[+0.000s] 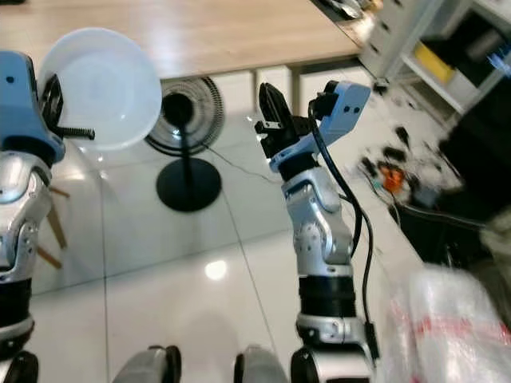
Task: Setting the table
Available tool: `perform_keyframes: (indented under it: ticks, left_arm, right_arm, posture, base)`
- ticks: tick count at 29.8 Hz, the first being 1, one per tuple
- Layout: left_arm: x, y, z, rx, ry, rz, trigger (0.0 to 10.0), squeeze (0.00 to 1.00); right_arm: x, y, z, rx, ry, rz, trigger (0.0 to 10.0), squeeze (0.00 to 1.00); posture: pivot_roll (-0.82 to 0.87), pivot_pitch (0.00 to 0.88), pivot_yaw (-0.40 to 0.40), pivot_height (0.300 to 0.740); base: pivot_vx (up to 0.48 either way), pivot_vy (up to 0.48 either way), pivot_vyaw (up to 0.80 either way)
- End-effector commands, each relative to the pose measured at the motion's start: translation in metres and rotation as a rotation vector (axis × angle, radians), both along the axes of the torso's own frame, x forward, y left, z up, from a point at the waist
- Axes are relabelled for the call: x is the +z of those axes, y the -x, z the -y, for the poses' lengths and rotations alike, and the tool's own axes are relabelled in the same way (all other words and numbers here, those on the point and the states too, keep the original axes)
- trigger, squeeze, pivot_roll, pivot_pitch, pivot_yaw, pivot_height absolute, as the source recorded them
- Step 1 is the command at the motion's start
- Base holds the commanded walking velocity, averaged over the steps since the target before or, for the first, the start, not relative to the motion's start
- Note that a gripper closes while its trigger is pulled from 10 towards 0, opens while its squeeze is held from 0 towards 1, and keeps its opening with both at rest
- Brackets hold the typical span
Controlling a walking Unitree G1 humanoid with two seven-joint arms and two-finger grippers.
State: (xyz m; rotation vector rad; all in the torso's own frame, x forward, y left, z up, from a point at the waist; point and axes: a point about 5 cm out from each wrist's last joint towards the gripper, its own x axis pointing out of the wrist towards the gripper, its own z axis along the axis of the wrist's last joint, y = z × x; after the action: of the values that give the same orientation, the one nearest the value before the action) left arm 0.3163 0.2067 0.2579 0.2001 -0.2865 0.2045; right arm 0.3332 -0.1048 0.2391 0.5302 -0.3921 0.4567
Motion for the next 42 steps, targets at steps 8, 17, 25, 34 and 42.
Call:
perform_keyframes:
  ticks: [8, 17, 25, 34, 42]
  left_arm:
    - [0.011, -0.001, 0.005, -0.063, -0.017, 0.037, 10.0, 0.0]
    - [0.008, -0.002, 0.011, -0.136, 0.018, 0.005, 10.0, 0.0]
    - [0.008, -0.003, 0.013, -0.178, 0.033, -0.002, 10.0, 0.0]
    - [0.005, -0.002, 0.012, -0.184, 0.048, -0.013, 10.0, 0.0]
    - [-0.001, -0.001, 0.011, -0.184, 0.062, -0.03, 10.0, 0.0]
  right_arm:
    - [0.003, -0.003, 0.024, -0.115, -0.036, -0.015, 10.0, 0.0]
    - [0.013, -0.004, 0.039, -0.33, 0.093, 0.038, 10.0, 0.0]
    - [0.015, -0.004, 0.039, -0.337, 0.11, 0.05, 10.0, 0.0]
    - [0.013, -0.003, 0.028, -0.312, 0.133, 0.058, 10.0, 0.0]
    - [0.012, -0.003, 0.026, -0.303, 0.138, 0.054, 10.0, 0.0]
  posture:
    - [0.0, 0.026, 0.033, 0.74]
    - [0.0, 0.027, 0.037, 0.74]
    - [0.0, 0.02, 0.036, 0.74]
    - [0.0, 0.014, 0.033, 0.74]
    - [0.0, 0.017, 0.032, 0.74]
  base:
    - [0.45, 0.0, 0.0]
    - [0.45, 0.0, 0.0]
    - [0.45, 0.0, 0.0]
    - [0.45, 0.0, 0.0]
    - [0.45, 0.0, 0.0]
